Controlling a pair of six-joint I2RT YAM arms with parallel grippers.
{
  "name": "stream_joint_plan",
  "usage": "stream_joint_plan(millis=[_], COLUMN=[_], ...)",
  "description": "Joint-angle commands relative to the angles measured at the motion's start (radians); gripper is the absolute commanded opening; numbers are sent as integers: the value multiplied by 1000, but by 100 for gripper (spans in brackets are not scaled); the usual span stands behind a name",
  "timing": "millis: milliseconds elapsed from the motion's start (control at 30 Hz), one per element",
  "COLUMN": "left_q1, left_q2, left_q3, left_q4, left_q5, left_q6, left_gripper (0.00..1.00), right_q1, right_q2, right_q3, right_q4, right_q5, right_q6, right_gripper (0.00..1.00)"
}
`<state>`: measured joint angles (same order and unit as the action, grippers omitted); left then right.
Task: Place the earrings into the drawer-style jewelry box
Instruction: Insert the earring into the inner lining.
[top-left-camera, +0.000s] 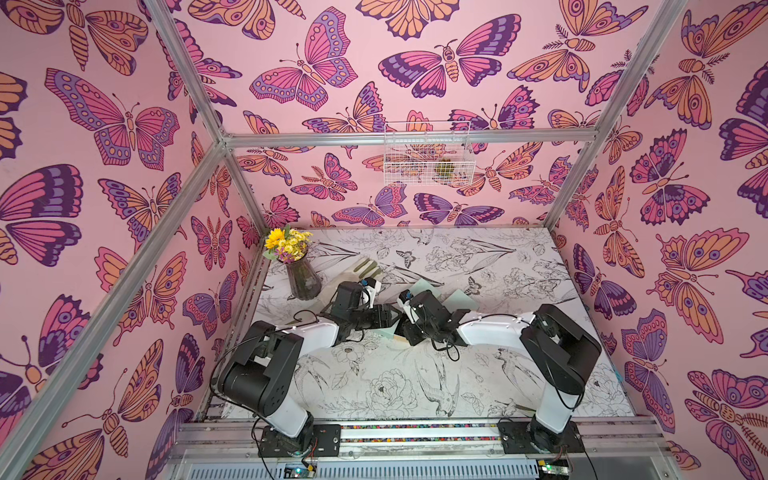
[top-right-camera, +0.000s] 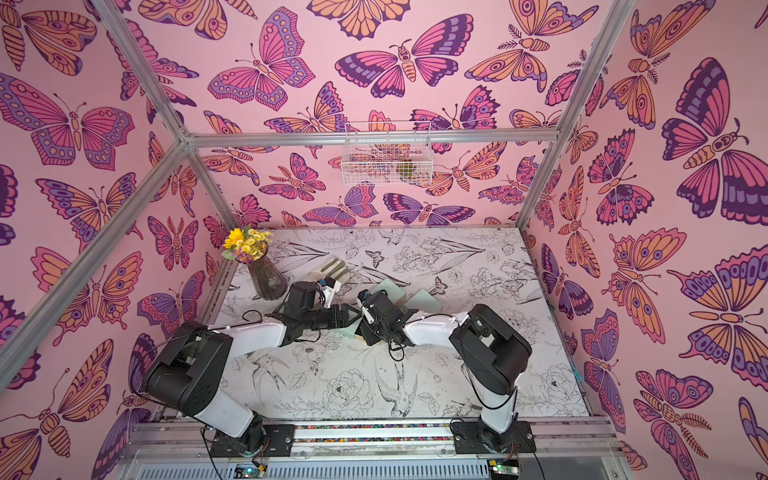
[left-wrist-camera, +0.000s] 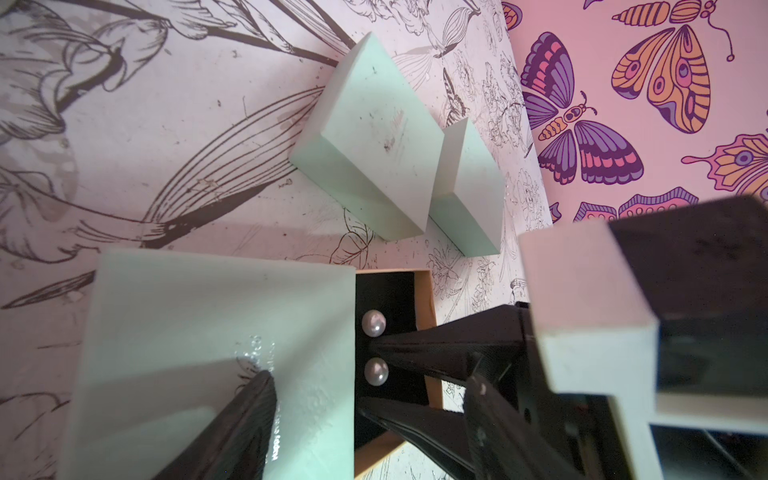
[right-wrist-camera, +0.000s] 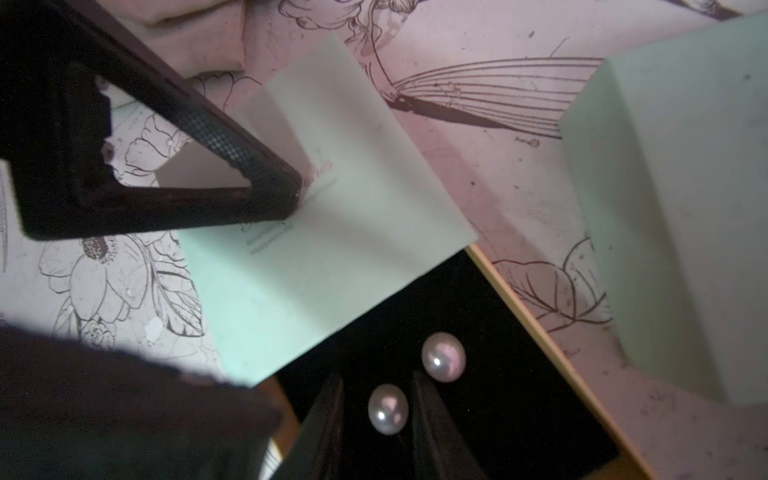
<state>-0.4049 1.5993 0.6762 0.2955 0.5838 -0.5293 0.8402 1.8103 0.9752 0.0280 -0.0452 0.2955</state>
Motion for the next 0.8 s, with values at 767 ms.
stream_joint_plan(millis=[767], left_q1=[13], left_q2=[-128], left_q3=[86], left_q4=[-215], left_q5=[-90], left_q6=[91], left_gripper=[75], right_q1=[-70], right_q2=[-231], right_q3=[-81], right_q4=[-181], right_q5=[117], right_q6=[225], right_gripper=[15])
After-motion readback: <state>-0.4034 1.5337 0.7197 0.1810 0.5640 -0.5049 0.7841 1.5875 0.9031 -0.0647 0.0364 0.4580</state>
